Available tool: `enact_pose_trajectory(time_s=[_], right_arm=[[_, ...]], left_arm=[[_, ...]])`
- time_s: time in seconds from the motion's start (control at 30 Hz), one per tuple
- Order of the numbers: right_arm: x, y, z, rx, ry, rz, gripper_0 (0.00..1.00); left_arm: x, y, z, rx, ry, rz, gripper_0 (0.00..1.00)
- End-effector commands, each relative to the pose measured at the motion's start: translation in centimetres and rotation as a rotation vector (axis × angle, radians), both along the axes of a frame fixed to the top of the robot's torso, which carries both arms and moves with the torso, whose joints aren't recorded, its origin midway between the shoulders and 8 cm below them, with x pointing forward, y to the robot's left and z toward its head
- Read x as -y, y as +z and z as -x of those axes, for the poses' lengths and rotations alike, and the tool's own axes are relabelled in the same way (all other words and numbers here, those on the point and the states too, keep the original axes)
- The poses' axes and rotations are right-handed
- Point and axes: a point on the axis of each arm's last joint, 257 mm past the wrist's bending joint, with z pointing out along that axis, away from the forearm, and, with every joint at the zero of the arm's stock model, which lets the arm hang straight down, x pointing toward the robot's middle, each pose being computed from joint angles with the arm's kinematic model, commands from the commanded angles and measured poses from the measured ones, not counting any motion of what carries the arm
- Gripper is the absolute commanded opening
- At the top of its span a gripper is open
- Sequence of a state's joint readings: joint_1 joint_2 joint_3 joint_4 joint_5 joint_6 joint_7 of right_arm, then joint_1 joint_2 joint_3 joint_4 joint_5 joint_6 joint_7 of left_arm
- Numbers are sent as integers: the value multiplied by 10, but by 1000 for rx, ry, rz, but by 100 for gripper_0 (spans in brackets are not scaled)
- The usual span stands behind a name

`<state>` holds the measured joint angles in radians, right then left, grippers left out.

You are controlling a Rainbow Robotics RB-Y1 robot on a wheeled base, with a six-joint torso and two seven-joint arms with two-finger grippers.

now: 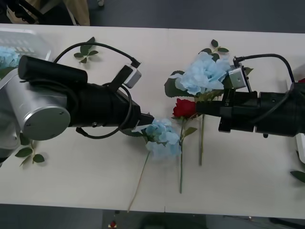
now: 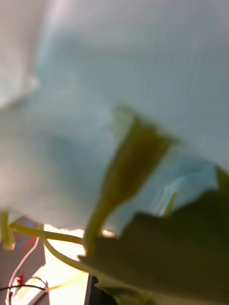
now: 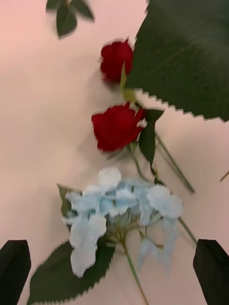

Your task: Put the red flowers into the right box and the blue flowers into the left box

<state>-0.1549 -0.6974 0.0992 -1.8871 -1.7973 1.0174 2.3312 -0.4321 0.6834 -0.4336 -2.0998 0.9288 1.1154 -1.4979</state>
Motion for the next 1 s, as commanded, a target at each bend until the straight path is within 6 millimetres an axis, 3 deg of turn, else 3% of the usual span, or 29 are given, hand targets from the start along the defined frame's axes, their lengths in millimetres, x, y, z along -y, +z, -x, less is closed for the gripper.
enact_pose_trajectory(time_s=[0.03,0.2,0.4,0.77,1.0], right_arm=[[-11,35,-4,86,41,-49,0],[-14,48,-5,113,53,-84,0],[-19,56,-7,133,50,-118,0],[-21,59,-8,158,56,-116,0],[-22,61,-7,166,63,-115,0]], left_arm=[[9,14,5,114,-83,40,100],[21,23,7,177,-133,68,100],[47,28,9,140,-136,241,100],[69,-8,19,101,-183,388,100],[90,-9,39,85,-207,485,100]])
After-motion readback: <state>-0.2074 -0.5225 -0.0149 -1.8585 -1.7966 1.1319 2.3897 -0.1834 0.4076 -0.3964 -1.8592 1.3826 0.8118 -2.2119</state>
